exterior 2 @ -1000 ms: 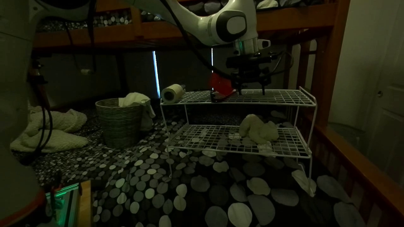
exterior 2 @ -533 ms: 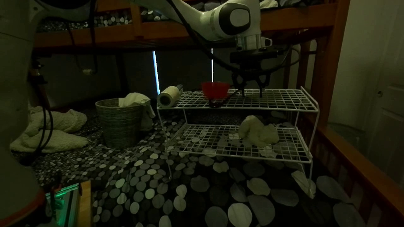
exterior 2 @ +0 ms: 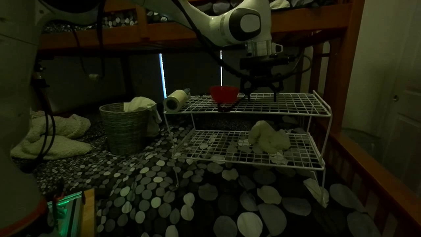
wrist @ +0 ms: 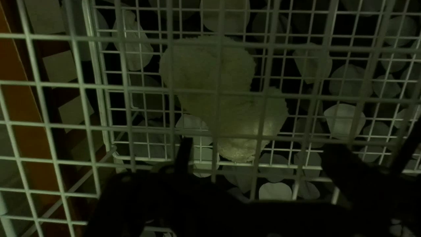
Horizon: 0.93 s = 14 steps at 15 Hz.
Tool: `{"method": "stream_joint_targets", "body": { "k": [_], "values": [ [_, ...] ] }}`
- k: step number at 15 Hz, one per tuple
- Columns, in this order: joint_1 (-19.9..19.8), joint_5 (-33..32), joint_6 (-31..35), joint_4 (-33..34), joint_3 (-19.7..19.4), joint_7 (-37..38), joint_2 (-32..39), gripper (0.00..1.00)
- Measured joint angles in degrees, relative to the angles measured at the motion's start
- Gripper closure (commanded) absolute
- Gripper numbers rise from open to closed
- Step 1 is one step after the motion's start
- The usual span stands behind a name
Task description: Turn the white rack to the right
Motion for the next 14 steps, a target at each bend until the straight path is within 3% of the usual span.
{"method": "stream_joint_targets", "body": {
  "k": [1, 2, 6, 8, 9, 10, 14],
  "values": [
    [0.0, 0.0, 0.0, 0.1, 0.0, 0.0, 0.1, 0.26],
    [0.0, 0.0, 0.0, 0.2, 0.0, 0.0, 0.1, 0.29],
    [0.0, 0.0, -0.1, 0.2, 0.1, 0.3, 0.2, 0.61],
    [-0.1, 0.0, 0.0, 0.5, 0.0, 0.6, 0.3, 0.62],
    [-0.1, 0.0, 0.0, 0.5, 0.0, 0.6, 0.3, 0.39],
    [-0.1, 0.0, 0.0, 0.5, 0.0, 0.7, 0.4, 0.62],
    [-0.1, -0.1, 0.0, 0.8, 0.0, 1.1, 0.6, 0.62]
  ]
}}
